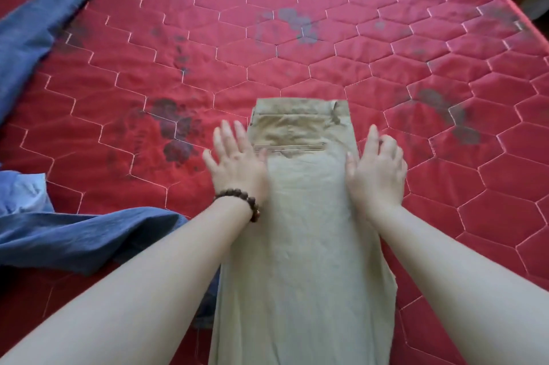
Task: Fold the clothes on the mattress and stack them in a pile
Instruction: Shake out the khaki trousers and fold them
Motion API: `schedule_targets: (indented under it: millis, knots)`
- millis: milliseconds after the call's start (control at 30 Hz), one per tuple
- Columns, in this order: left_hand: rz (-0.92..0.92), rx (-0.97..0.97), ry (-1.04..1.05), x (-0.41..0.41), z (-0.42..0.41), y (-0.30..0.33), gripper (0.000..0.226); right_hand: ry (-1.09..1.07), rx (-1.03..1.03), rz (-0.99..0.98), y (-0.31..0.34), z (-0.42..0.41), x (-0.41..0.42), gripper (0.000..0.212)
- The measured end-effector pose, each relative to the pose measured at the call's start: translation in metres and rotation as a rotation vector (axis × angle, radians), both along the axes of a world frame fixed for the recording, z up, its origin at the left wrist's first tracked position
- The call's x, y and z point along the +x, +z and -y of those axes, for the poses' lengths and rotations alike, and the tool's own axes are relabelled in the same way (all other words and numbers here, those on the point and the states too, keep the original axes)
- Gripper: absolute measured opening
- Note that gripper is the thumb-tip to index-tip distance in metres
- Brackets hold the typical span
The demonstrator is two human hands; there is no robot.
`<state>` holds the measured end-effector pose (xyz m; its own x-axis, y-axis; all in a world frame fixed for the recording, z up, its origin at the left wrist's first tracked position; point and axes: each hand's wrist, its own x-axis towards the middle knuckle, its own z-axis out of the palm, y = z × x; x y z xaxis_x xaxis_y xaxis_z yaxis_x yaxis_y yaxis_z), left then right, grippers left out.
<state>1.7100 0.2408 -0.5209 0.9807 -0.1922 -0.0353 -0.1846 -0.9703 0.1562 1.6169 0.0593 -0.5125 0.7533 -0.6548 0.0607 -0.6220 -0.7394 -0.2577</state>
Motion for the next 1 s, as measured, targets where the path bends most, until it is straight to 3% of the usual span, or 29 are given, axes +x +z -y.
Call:
schedule_targets:
  millis: [100,167,333,533,1000]
  knots:
    - [-0.016,0.057,-0.404,-0.039,0.023,-0.02,0.061,0.344,-0.046,-0.051,-0.015,-0.033,-0.001,0.06]
    - [-0.088,0.112,-0.504,-0.063,0.026,-0.039,0.057,0.492,-0.033,-0.2,-0.035,-0.051,-0.008,0.06]
    - [-0.027,0.081,-0.451,-0.063,0.018,-0.054,0.058,0.437,-0.108,-0.22,-0.052,-0.042,-0.019,0.058]
    - [-0.086,0.089,-0.431,-0.091,-0.004,-0.053,0.06,0.388,-0.111,-0.263,-0.052,-0.062,-0.061,0.058]
    - [-0.221,0.088,-0.505,-0.279,-0.123,-0.043,0.062,0.383,0.021,-0.381,-0.037,-0.183,-0.255,0.058]
